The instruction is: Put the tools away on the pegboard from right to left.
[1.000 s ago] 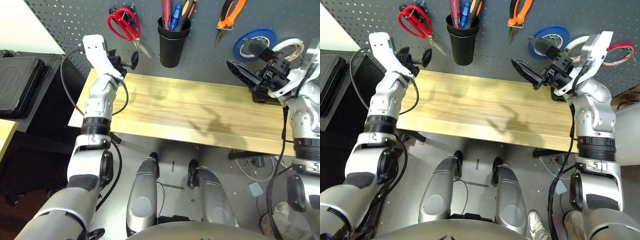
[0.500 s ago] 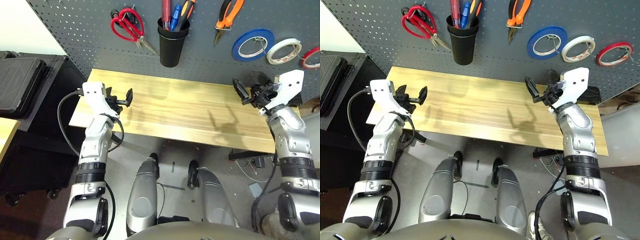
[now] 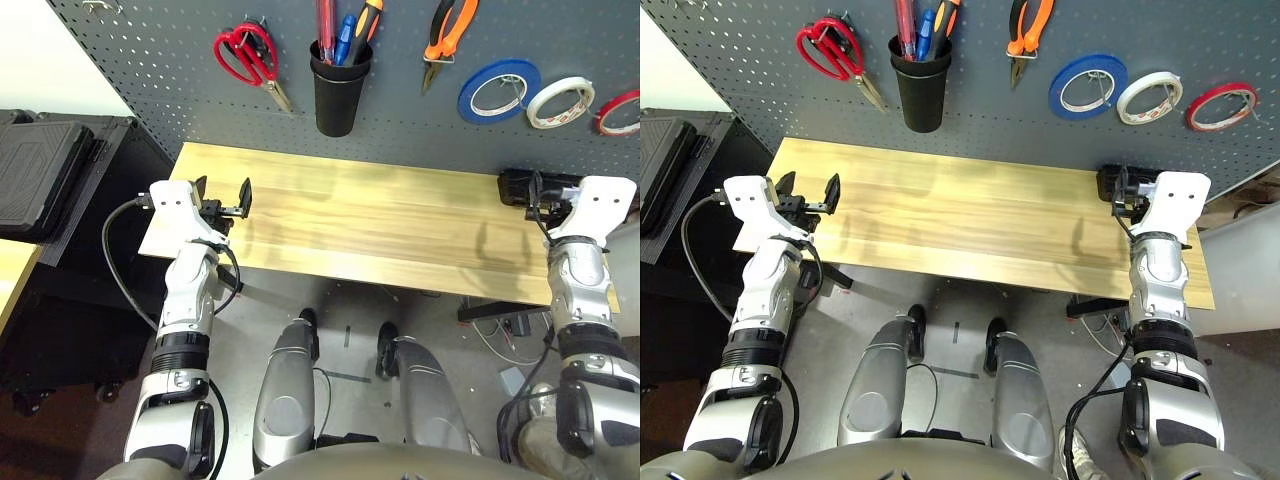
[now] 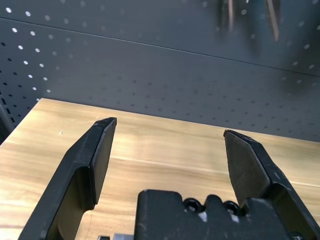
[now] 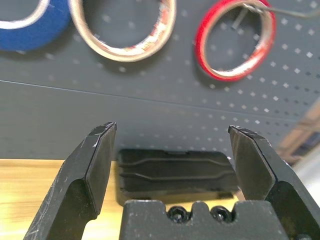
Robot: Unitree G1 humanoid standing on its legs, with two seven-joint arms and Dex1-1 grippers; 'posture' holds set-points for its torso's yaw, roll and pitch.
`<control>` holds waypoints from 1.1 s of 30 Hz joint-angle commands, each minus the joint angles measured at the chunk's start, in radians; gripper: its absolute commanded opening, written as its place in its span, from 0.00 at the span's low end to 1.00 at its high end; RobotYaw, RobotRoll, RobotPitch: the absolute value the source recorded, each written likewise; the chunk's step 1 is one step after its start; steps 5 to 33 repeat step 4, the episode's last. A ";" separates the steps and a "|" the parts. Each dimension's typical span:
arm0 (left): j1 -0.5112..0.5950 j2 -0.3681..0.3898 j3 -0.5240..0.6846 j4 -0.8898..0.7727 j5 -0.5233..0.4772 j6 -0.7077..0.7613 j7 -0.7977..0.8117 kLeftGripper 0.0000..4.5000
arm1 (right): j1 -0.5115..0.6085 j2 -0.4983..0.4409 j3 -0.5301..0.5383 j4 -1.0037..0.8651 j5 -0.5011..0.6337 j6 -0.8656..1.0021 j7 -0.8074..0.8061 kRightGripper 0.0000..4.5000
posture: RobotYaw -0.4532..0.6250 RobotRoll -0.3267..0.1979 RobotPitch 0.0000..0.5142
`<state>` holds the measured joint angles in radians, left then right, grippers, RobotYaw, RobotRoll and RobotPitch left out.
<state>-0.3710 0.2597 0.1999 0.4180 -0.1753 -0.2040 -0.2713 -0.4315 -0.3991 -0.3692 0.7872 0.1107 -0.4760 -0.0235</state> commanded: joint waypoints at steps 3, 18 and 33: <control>-0.018 0.017 0.009 0.054 -0.002 -0.030 -0.016 1.00 | -0.011 -0.008 -0.017 0.080 0.006 -0.050 -0.033 1.00 | 0.61 0.62 0.49; -0.023 0.020 0.010 0.063 -0.002 -0.034 -0.017 1.00 | -0.014 -0.006 -0.015 0.085 0.005 -0.053 -0.037 1.00 | 0.61 0.62 0.49; -0.023 0.020 0.010 0.063 -0.002 -0.034 -0.017 1.00 | -0.014 -0.006 -0.015 0.085 0.005 -0.053 -0.037 1.00 | 0.61 0.62 0.49</control>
